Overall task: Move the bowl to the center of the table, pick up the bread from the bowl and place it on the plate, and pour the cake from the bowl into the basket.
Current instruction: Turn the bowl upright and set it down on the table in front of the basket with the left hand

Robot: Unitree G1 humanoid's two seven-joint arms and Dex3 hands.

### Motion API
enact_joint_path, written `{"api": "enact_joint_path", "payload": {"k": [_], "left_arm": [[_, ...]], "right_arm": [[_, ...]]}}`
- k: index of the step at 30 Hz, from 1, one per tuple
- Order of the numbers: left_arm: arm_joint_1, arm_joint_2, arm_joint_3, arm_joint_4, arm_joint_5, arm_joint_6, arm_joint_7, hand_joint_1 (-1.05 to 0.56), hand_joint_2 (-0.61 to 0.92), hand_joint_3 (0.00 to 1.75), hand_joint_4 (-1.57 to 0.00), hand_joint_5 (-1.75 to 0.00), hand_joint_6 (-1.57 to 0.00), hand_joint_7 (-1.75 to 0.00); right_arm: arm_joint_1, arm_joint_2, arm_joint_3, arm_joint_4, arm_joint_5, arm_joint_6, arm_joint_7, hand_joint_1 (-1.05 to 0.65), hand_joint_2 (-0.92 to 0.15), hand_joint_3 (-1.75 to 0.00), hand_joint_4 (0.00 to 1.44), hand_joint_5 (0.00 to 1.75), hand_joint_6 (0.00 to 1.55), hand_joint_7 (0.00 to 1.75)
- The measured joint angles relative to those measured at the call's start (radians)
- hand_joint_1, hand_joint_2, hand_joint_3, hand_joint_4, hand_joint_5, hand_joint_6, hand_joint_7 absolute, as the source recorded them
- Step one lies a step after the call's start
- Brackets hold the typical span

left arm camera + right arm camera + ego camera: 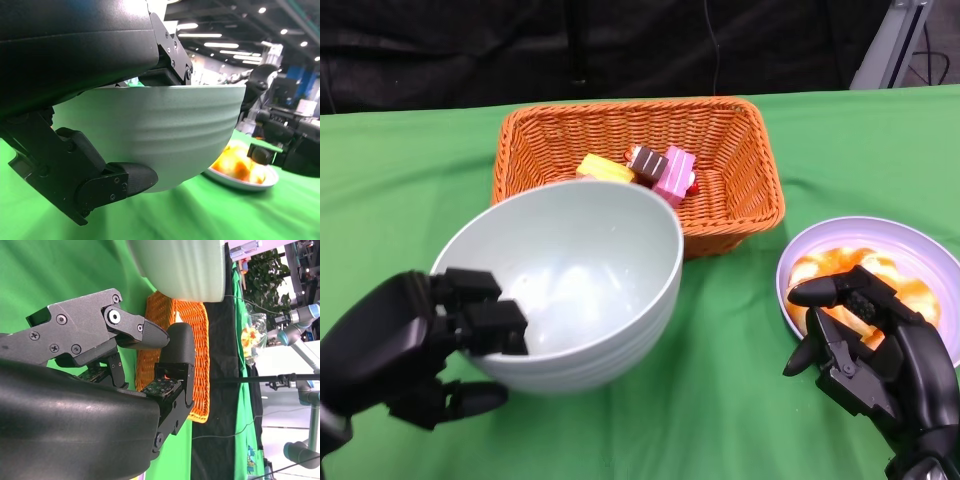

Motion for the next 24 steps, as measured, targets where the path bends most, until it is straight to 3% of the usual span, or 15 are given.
{"api": "enact_joint_path", "payload": {"k": [1, 4, 13, 19, 21, 23, 24], "left_arm": [[0.007, 0.013, -0.021, -0.008, 0.039, 0.018, 0.055, -0.05, 0.42, 1.00, -0.82, -1.71, -0.77, -1.42], [0.024, 0.059, -0.122, -0.036, 0.160, 0.098, 0.255, -0.06, 0.55, 0.72, -0.84, -1.71, -0.76, -1.48], [0.004, 0.192, -0.573, 0.020, 0.422, 0.420, 0.892, -0.07, 0.59, 0.51, -0.83, -1.74, -0.72, -1.60], [-0.072, 0.236, -0.797, 0.099, 0.431, 0.521, 1.099, -0.08, 0.62, 0.47, -0.83, -1.73, -0.72, -1.59], [-0.084, 0.237, -0.830, 0.122, 0.402, 0.545, 1.107, -0.11, 0.70, 0.33, -0.81, -1.69, -0.74, -1.45], [-0.088, 0.236, -0.849, 0.137, 0.354, 0.566, 1.090, -0.12, 0.78, 0.18, -0.87, -1.46, -0.91, -0.95], [-0.090, 0.236, -0.857, 0.141, 0.331, 0.566, 1.074, -0.16, 0.81, 0.12, -0.88, -1.23, -0.96, -0.69]], "right_arm": [[0.000, 0.000, 0.000, -0.001, 0.000, 0.000, 0.000, -0.11, -0.80, -0.74, 0.65, 1.65, 0.60, 1.38], [0.002, 0.000, 0.000, -0.001, 0.000, 0.000, 0.001, -0.10, -0.80, -0.74, 0.65, 1.64, 0.59, 1.38], [0.009, -0.001, 0.001, -0.007, 0.001, 0.007, 0.002, -0.11, -0.81, -0.72, 0.65, 1.64, 0.59, 1.37], [0.014, -0.002, 0.001, -0.011, 0.001, 0.016, 0.003, -0.11, -0.82, -0.71, 0.65, 1.64, 0.59, 1.36], [0.015, -0.002, 0.002, -0.014, 0.001, 0.017, 0.003, -0.12, -0.82, -0.70, 0.65, 1.64, 0.60, 1.37], [0.018, -0.002, 0.002, -0.021, 0.000, 0.019, 0.002, -0.12, -0.82, -0.70, 0.65, 1.63, 0.59, 1.37], [0.018, -0.002, 0.002, -0.022, 0.000, 0.019, 0.002, -0.12, -0.82, -0.69, 0.65, 1.63, 0.59, 1.37]]}}
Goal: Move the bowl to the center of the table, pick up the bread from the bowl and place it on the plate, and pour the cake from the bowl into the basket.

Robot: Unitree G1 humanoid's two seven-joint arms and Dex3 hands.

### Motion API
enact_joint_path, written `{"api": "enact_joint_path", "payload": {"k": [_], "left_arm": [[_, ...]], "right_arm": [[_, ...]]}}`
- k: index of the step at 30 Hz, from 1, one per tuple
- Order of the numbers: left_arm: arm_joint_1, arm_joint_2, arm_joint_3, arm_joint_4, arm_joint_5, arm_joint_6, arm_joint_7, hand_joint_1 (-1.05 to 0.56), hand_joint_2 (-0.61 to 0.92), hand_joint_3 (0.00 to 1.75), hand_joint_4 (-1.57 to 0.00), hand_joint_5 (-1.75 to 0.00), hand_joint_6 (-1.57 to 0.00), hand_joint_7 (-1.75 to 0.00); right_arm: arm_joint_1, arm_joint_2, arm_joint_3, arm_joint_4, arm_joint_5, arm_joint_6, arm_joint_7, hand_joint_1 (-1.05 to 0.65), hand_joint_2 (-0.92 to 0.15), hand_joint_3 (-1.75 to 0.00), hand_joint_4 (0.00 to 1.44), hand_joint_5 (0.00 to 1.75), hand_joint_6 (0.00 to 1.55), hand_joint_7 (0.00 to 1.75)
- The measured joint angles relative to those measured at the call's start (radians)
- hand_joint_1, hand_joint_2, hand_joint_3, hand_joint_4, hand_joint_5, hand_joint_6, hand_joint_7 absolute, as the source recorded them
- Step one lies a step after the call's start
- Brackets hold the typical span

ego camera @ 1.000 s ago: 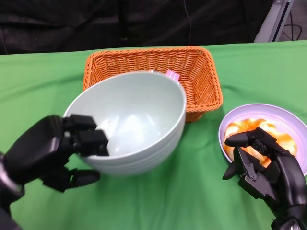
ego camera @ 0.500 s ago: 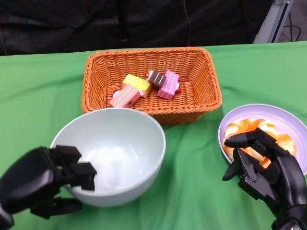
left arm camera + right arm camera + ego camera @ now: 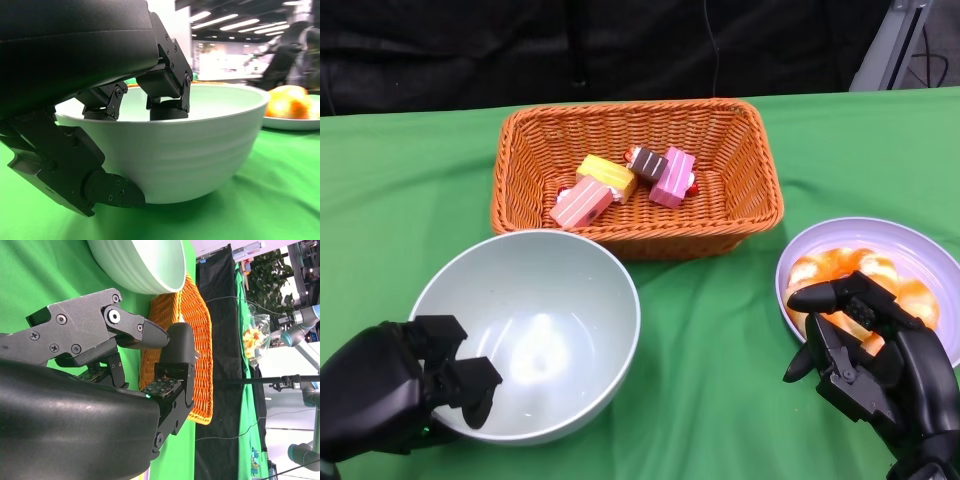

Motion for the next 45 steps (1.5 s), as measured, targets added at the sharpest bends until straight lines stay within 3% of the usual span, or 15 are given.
{"api": "enact_joint_path", "payload": {"k": [2, 3, 4, 7, 13, 15, 17, 19, 24, 25, 26, 30, 32, 33, 45], "left_arm": [[-0.008, 0.000, -0.011, 0.013, -0.070, -0.046, -0.062, -0.53, 0.89, 0.09, -0.61, -0.58, -0.71, -0.19], [-0.014, 0.001, -0.015, 0.026, -0.112, -0.087, -0.112, -0.63, 0.90, 0.09, -0.55, -0.45, -0.64, -0.11], [-0.022, 0.000, -0.018, 0.045, -0.162, -0.136, -0.177, -0.87, 0.91, 0.15, -0.30, -0.24, -0.38, -0.04], [-0.035, 0.000, -0.015, 0.127, -0.333, -0.275, -0.405, -1.03, 0.92, 0.20, -0.06, -0.06, -0.13, 0.00], [-0.081, -0.080, 0.071, 0.422, -0.682, -0.539, -0.844, -1.05, 0.92, 0.49, 0.00, 0.00, -0.03, -0.02], [-0.062, -0.097, 0.093, 0.386, -0.819, -0.498, -0.995, -1.05, 0.92, 0.49, 0.00, 0.00, -0.02, -0.01], [-0.033, -0.100, 0.110, 0.283, -0.980, -0.388, -1.161, -0.99, 0.91, 0.33, -0.12, -0.06, -0.17, -0.06], [-0.006, -0.105, 0.134, 0.172, -1.136, -0.250, -1.329, -0.70, 0.92, 0.14, -0.34, -0.17, -0.41, -0.11], [0.081, -0.120, 0.204, -0.111, -1.518, 0.125, -1.684, -0.57, 0.92, 0.08, -0.45, -0.24, -0.52, -0.13], [0.103, -0.122, 0.225, -0.174, -1.602, 0.208, -1.741, -0.33, 0.91, 0.27, -0.71, -0.65, -0.79, -0.40], [0.136, -0.127, 0.253, -0.245, -1.686, 0.281, -1.777, -0.17, 0.90, 0.42, -0.79, -1.07, -0.87, -0.75], [0.320, -0.199, 0.387, -0.574, -1.959, 0.542, -1.821, -0.07, 0.88, 0.53, -0.84, -1.34, -0.87, -1.06], [0.397, -0.232, 0.444, -0.670, -1.967, 0.575, -1.805, -0.06, 0.64, 1.11, -0.79, -1.66, -0.69, -1.56], [0.431, -0.257, 0.464, -0.704, -1.956, 0.574, -1.788, -0.05, 0.60, 1.21, -0.78, -1.70, -0.65, -1.64], [0.517, -0.406, 0.588, -0.728, -1.827, 0.544, -1.814, -0.03, 0.56, 1.26, -0.73, -1.75, -0.61, -1.69]], "right_arm": [[0.000, 0.000, 0.000, -0.001, 0.000, 0.000, 0.000, -0.12, -0.82, -0.70, 0.65, 1.64, 0.59, 1.38], [0.000, 0.000, 0.000, -0.001, 0.000, 0.000, 0.000, -0.12, -0.82, -0.70, 0.65, 1.64, 0.59, 1.38], [0.000, 0.000, 0.000, -0.001, 0.000, 0.000, 0.001, -0.12, -0.82, -0.71, 0.65, 1.64, 0.59, 1.38], [0.000, 0.000, 0.000, -0.002, 0.000, 0.001, 0.004, -0.11, -0.82, -0.72, 0.65, 1.66, 0.59, 1.39], [0.001, -0.005, 0.001, -0.003, -0.001, 0.007, 0.008, -0.12, -0.79, -0.77, 0.63, 1.71, 0.56, 1.46], [0.000, -0.004, 0.001, -0.002, -0.002, 0.008, 0.008, -0.12, -0.78, -0.77, 0.62, 1.71, 0.56, 1.47], [0.000, 0.000, 0.002, -0.002, -0.002, 0.008, 0.008, -0.13, -0.78, -0.78, 0.63, 1.71, 0.55, 1.47], [0.000, 0.000, 0.002, -0.002, -0.003, 0.008, 0.008, -0.13, -0.78, -0.79, 0.63, 1.71, 0.55, 1.47], [0.000, 0.000, 0.005, -0.002, -0.006, 0.008, 0.008, -0.13, -0.77, -0.80, 0.63, 1.71, 0.55, 1.48], [0.000, 0.000, 0.006, -0.002, -0.008, 0.008, 0.009, -0.13, -0.77, -0.81, 0.64, 1.70, 0.56, 1.47], [0.000, 0.000, 0.009, -0.002, -0.015, 0.007, 0.010, -0.12, -0.77, -0.82, 0.65, 1.69, 0.57, 1.46], [0.004, -0.013, 0.020, 0.001, -0.023, -0.015, 0.031, -0.12, -0.77, -0.84, 0.66, 1.68, 0.58, 1.45], [0.014, -0.035, 0.037, 0.005, -0.031, -0.060, 0.065, -0.12, -0.72, -0.85, 0.66, 1.66, 0.60, 1.42], [0.022, -0.047, 0.047, 0.006, -0.036, -0.087, 0.089, -0.12, -0.71, -0.85, 0.66, 1.66, 0.61, 1.41], [0.031, -0.078, 0.083, 0.036, -0.061, -0.196, 0.144, -0.14, -0.66, -0.90, 0.68, 1.64, 0.62, 1.41]]}}
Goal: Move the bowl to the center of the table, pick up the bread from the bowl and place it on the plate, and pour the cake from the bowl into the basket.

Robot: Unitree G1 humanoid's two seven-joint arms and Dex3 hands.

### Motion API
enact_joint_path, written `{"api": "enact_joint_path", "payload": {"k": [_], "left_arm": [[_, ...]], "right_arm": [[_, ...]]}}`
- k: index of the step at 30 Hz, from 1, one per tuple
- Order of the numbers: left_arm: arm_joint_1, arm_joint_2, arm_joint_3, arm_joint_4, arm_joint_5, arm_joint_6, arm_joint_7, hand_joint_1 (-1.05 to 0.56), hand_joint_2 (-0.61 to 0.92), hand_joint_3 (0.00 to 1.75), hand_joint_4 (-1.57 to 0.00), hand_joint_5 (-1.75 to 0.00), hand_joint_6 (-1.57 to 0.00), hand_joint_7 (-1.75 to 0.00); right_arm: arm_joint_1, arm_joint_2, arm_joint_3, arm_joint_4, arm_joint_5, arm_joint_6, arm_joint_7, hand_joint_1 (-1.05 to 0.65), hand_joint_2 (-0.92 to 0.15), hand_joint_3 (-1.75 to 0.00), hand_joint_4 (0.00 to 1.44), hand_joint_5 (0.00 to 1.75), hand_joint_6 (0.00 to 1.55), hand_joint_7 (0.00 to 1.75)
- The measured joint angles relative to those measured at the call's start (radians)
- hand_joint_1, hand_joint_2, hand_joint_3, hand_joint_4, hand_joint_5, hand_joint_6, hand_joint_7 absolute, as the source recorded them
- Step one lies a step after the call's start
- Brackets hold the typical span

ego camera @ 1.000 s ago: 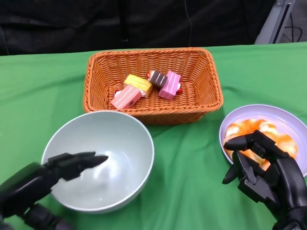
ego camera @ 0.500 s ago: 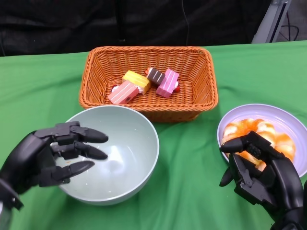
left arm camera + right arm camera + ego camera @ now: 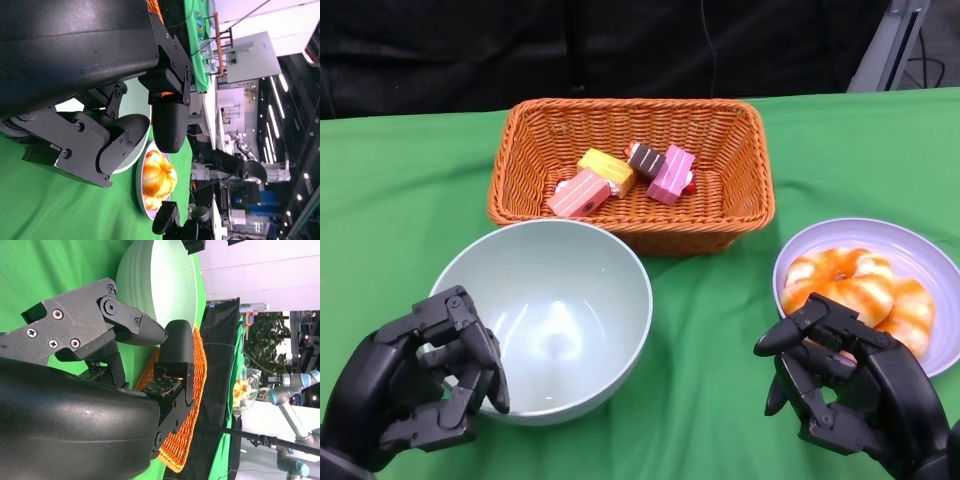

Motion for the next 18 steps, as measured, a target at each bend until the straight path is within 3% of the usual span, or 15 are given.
{"api": "enact_joint_path", "payload": {"k": [4, 8, 12, 18], "left_arm": [[-0.003, -0.013, 0.016, 0.003, 0.021, -0.001, -0.022, -0.05, 0.58, 1.21, -0.72, -1.75, -0.60, -1.69], [-0.009, -0.024, 0.015, 0.012, 0.085, -0.056, -0.052, -0.05, 0.62, 1.16, -0.72, -1.75, -0.65, -1.58], [-0.021, -0.026, 0.014, 0.023, 0.129, -0.094, -0.066, -0.04, 0.55, 1.23, -0.73, -1.71, -0.70, -1.52], [-0.022, -0.026, 0.014, 0.042, 0.145, -0.123, -0.081, -0.06, 0.57, 1.20, -0.74, -1.68, -0.73, -1.49]], "right_arm": [[-0.001, -0.006, 0.000, -0.005, 0.003, 0.004, 0.007, -0.13, -0.63, -0.97, 0.68, 1.66, 0.61, 1.44], [-0.006, -0.031, 0.002, -0.034, 0.018, 0.025, 0.035, -0.19, -0.59, -0.98, 0.71, 1.66, 0.63, 1.43], [-0.008, -0.039, 0.009, -0.044, 0.028, 0.029, 0.065, -0.14, -0.58, -1.03, 0.74, 1.65, 0.66, 1.41], [-0.001, -0.040, 0.026, -0.053, 0.029, 0.030, 0.076, -0.14, -0.58, -1.05, 0.73, 1.65, 0.66, 1.40]]}}
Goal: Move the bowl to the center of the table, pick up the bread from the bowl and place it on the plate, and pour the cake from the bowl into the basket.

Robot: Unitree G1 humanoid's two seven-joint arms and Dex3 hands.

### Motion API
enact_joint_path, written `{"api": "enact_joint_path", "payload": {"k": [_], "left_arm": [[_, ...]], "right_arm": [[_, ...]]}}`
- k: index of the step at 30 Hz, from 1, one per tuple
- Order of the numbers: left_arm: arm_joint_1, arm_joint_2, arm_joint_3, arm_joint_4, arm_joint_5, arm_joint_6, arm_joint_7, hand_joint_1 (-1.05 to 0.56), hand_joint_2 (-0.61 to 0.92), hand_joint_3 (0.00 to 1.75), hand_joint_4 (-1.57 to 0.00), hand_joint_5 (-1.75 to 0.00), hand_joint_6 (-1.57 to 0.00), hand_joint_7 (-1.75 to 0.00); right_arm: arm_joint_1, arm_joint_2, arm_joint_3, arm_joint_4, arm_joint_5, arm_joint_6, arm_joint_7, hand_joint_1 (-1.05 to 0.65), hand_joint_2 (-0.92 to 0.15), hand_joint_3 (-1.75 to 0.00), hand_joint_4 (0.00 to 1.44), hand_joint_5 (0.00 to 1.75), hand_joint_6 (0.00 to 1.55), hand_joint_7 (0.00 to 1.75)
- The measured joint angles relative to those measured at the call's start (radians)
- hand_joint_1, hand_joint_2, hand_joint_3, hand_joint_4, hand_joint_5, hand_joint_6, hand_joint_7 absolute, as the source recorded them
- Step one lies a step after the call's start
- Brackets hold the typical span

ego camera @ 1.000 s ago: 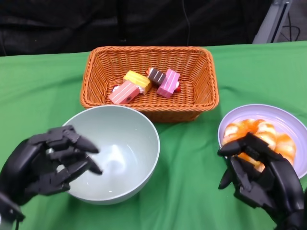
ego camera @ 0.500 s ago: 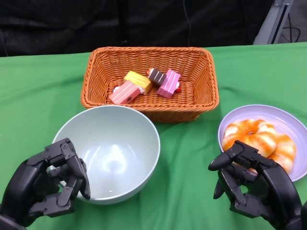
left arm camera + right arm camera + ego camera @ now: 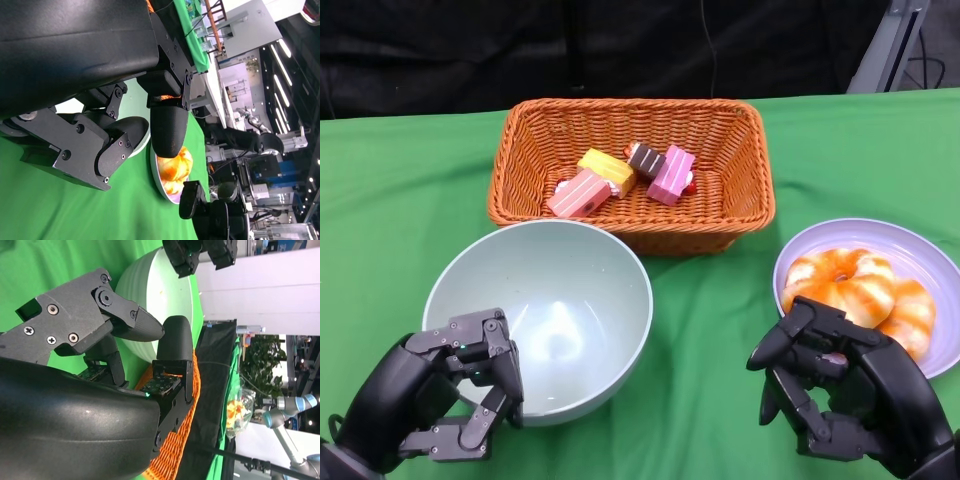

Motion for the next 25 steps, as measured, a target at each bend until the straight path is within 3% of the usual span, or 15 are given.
{"api": "enact_joint_path", "payload": {"k": [11, 25], "left_arm": [[0.000, -0.001, 0.000, 0.018, 0.000, -0.008, -0.024, -0.08, 0.60, 1.12, -0.73, -1.70, -0.73, -1.50], [-0.003, -0.001, 0.000, 0.032, 0.012, -0.026, -0.024, -0.04, 0.52, 1.26, -0.73, -1.72, -0.74, -1.50]], "right_arm": [[0.022, -0.001, 0.010, -0.006, -0.007, -0.007, 0.002, -0.12, -0.60, -1.02, 0.74, 1.61, 0.67, 1.38], [0.023, -0.009, 0.016, -0.004, -0.007, -0.041, 0.021, -0.15, -0.64, -0.94, 0.73, 1.61, 0.66, 1.38]]}}
